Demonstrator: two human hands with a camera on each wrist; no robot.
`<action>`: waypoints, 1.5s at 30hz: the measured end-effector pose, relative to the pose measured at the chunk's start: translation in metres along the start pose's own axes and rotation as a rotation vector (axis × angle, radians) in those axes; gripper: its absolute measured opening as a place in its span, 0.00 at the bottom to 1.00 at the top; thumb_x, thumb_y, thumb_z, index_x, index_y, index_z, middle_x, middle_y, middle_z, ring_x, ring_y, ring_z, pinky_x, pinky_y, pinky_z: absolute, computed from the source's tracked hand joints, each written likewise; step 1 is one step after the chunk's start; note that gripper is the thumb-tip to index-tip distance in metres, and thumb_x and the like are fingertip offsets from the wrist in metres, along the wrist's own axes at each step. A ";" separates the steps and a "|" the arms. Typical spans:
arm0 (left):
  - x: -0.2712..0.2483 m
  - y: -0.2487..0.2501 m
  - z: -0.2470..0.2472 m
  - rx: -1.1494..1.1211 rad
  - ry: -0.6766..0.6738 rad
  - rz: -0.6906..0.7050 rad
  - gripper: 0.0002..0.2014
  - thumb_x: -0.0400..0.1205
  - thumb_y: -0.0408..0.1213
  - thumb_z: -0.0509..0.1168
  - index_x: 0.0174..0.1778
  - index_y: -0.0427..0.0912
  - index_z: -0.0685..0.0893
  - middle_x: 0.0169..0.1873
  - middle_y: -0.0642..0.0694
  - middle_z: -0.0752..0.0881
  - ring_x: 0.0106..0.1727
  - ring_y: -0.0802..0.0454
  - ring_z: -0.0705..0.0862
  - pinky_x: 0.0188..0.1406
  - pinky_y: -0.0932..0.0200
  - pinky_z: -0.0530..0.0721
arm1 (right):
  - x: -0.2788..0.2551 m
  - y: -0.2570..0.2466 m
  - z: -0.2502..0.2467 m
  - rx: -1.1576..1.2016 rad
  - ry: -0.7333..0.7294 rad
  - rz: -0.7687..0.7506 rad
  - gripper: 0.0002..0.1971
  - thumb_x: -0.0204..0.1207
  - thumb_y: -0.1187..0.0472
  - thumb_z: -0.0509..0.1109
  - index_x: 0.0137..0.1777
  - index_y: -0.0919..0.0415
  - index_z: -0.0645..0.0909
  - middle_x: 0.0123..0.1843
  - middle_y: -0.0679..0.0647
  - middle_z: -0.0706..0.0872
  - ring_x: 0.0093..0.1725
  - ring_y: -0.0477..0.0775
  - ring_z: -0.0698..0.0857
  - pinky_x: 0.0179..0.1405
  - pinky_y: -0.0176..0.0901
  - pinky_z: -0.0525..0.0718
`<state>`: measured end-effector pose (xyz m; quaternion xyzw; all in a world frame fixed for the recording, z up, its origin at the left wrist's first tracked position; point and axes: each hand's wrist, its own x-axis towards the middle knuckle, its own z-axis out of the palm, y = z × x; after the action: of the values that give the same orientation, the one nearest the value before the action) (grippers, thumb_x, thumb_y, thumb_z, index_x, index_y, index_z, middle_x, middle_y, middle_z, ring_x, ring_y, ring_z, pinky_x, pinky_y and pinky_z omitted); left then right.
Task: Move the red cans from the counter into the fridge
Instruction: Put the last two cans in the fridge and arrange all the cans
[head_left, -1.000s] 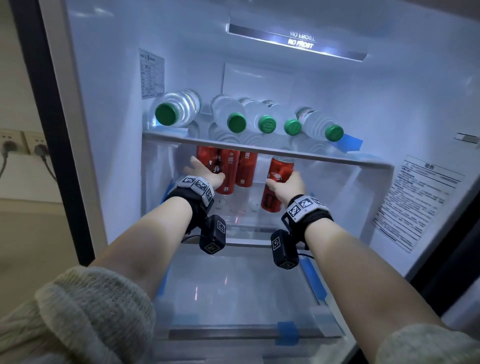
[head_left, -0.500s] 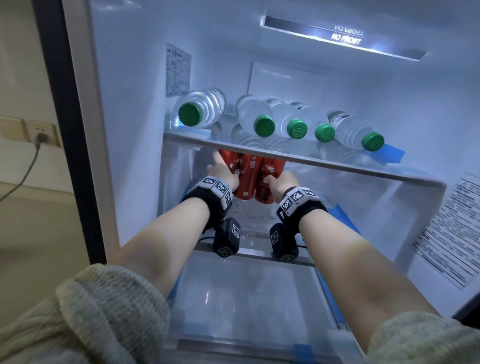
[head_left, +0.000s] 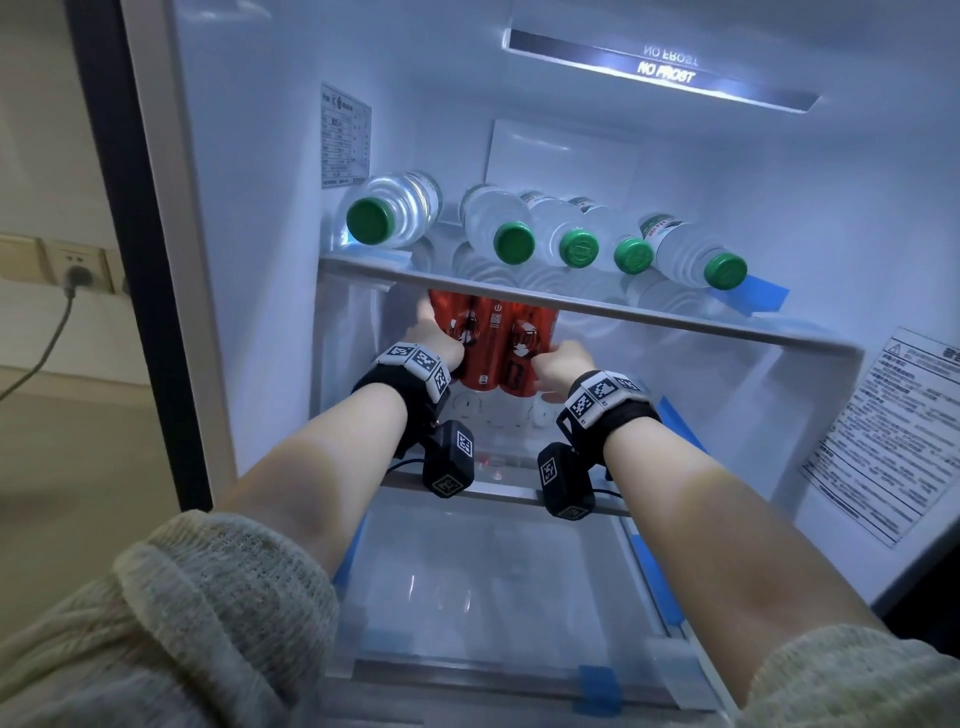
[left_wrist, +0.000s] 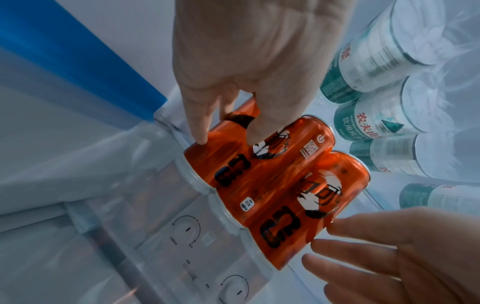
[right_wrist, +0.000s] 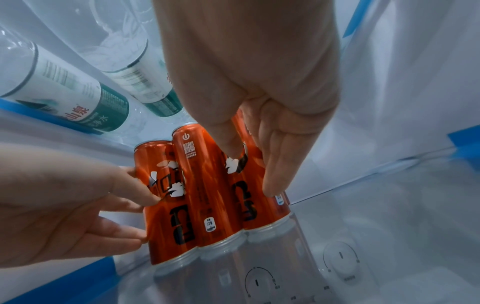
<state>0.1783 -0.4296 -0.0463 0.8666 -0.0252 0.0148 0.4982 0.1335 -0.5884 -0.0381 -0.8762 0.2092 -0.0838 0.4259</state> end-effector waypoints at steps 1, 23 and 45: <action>-0.001 0.001 -0.002 -0.006 -0.024 0.006 0.42 0.79 0.32 0.62 0.84 0.54 0.44 0.61 0.40 0.82 0.51 0.42 0.84 0.60 0.46 0.82 | -0.004 0.000 -0.001 0.011 -0.010 -0.002 0.14 0.77 0.63 0.62 0.59 0.66 0.83 0.53 0.64 0.89 0.52 0.64 0.90 0.55 0.57 0.89; -0.089 0.005 0.009 -0.055 0.098 -0.046 0.27 0.79 0.36 0.64 0.75 0.40 0.68 0.69 0.39 0.77 0.68 0.41 0.79 0.66 0.53 0.75 | -0.086 0.006 0.008 0.291 0.226 -0.174 0.11 0.75 0.65 0.64 0.53 0.53 0.83 0.47 0.49 0.85 0.56 0.55 0.85 0.60 0.46 0.83; -0.286 -0.031 -0.031 -0.232 -0.114 0.417 0.13 0.81 0.31 0.61 0.61 0.37 0.78 0.51 0.45 0.83 0.53 0.51 0.83 0.58 0.52 0.84 | -0.278 0.037 0.018 0.371 0.377 -0.243 0.12 0.75 0.72 0.61 0.53 0.60 0.82 0.48 0.54 0.88 0.52 0.54 0.87 0.61 0.52 0.85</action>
<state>-0.1049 -0.3785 -0.0719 0.7790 -0.2331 0.0656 0.5784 -0.1210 -0.4740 -0.0692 -0.7711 0.1592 -0.3323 0.5192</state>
